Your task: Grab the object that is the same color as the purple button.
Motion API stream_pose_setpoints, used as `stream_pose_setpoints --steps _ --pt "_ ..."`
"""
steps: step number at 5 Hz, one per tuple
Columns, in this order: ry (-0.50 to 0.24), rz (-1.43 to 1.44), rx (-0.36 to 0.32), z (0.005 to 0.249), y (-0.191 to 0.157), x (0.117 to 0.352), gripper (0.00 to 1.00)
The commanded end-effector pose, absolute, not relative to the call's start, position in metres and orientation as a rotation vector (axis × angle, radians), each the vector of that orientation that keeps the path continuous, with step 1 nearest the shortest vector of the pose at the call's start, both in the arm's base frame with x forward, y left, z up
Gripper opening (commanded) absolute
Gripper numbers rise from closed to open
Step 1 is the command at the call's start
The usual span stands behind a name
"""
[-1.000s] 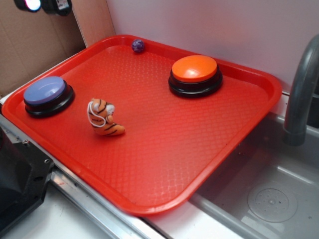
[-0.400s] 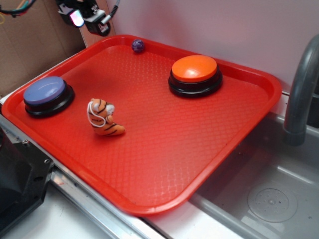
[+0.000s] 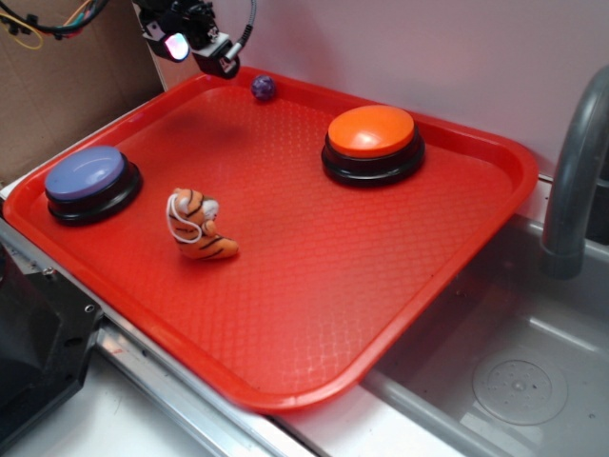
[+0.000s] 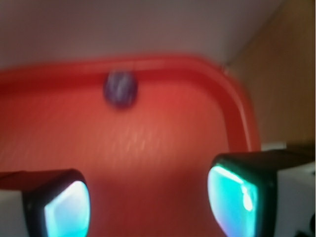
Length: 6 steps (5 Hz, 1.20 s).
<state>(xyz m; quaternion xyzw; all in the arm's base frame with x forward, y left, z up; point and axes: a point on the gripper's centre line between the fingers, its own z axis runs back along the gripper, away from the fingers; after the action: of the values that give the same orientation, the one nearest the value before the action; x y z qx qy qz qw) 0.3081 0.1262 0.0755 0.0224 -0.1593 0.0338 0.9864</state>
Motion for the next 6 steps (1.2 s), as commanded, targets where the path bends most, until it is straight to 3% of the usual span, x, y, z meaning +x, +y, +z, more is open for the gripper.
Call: stream_pose_setpoints --steps 1,2,6 --pt "-0.521 0.08 0.019 0.075 0.115 0.33 1.0" --pt "-0.505 0.074 0.028 0.063 0.107 0.338 1.0" --pt "-0.505 0.064 0.029 0.053 0.112 0.361 1.0"
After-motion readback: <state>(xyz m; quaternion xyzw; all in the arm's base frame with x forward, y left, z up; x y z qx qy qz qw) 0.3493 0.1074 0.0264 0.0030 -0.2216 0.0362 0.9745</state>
